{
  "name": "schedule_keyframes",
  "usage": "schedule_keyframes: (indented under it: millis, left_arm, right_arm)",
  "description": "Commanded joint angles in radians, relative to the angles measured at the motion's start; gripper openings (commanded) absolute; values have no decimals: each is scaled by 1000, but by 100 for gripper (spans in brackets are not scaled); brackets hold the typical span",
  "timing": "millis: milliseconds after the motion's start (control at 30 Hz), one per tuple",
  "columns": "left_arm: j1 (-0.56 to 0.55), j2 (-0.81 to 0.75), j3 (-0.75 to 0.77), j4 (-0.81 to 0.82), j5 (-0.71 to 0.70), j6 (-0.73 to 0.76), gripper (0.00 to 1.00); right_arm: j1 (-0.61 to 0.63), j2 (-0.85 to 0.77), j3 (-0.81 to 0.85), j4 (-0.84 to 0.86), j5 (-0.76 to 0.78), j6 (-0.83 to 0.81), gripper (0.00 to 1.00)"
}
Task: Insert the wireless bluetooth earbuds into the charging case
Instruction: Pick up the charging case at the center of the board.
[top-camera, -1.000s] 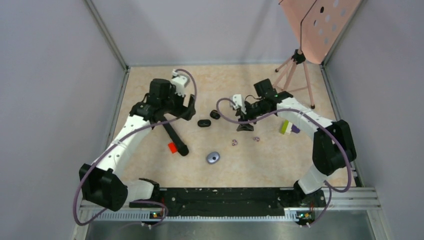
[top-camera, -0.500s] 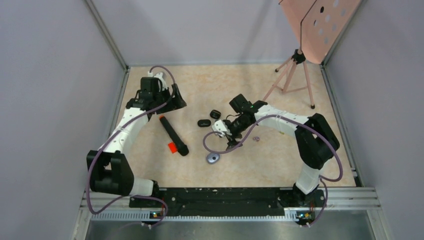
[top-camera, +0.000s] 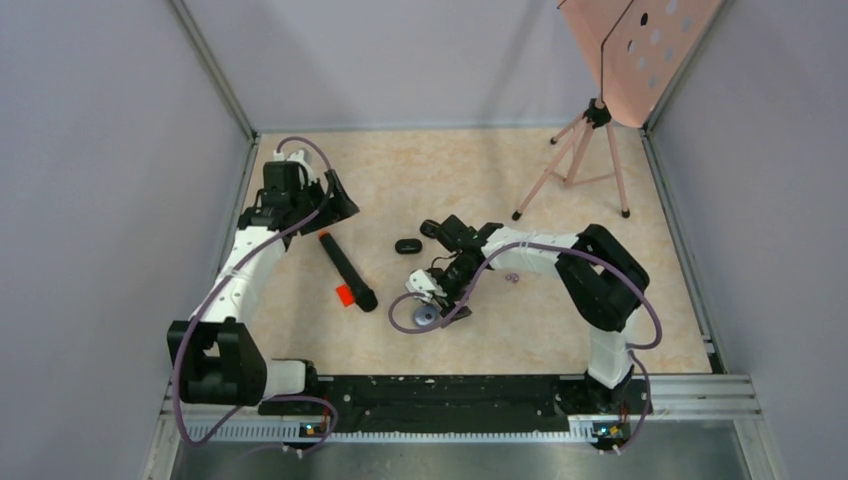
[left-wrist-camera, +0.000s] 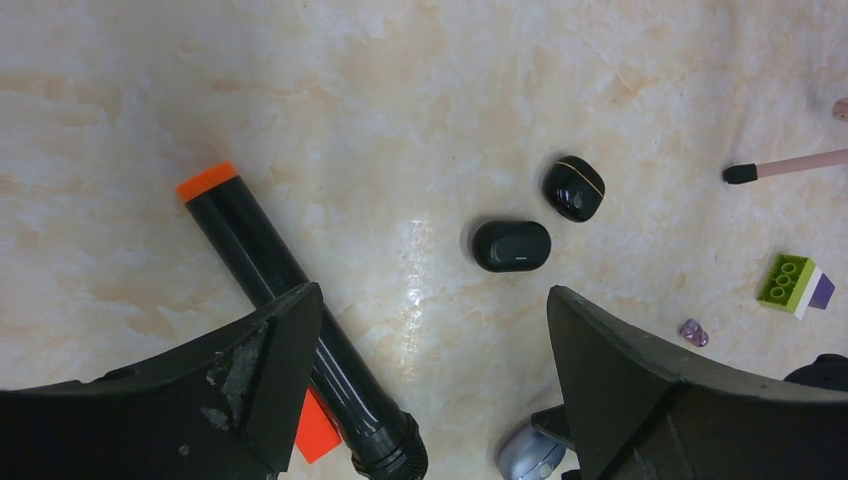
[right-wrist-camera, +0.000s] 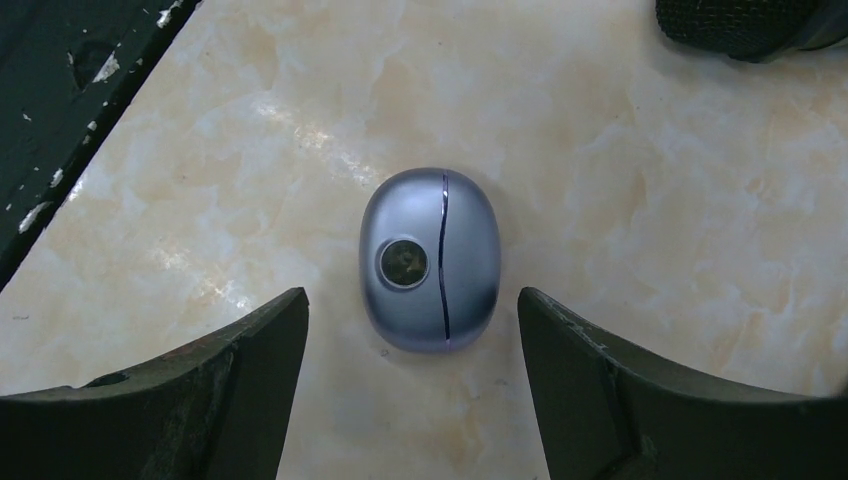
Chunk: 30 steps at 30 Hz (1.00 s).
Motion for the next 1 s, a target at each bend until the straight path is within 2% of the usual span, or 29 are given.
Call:
schedule_keyframes:
  millis: [0,200,500,633,767,867,967]
  left_arm:
    - [20,-46,-19,23,14,-24,88]
    - [36,-35,-20,38,20,-33,87]
    - [36,13,-18,86,60,-48,86]
    - [36,34,-8,95,80,-37,85]
    - [35,59,-11,157,195,-16,81]
    - [32,77,-13,242,290,-19,79]
    - [22,101,3,349,448,-11,78]
  right_arm:
    - [28,29,30,54,-16,17,74]
    - [29,52,33,41,22,-26,59]
    - [29,68,29,102,-18,61,58]
    - [26,57,33,125,-9,138,39]
    - [-28,-13,42,157,31,242,30]
    - [-87,-98,64,175,64,318,27]
    - [-129,-205,81,187,128,343,26]
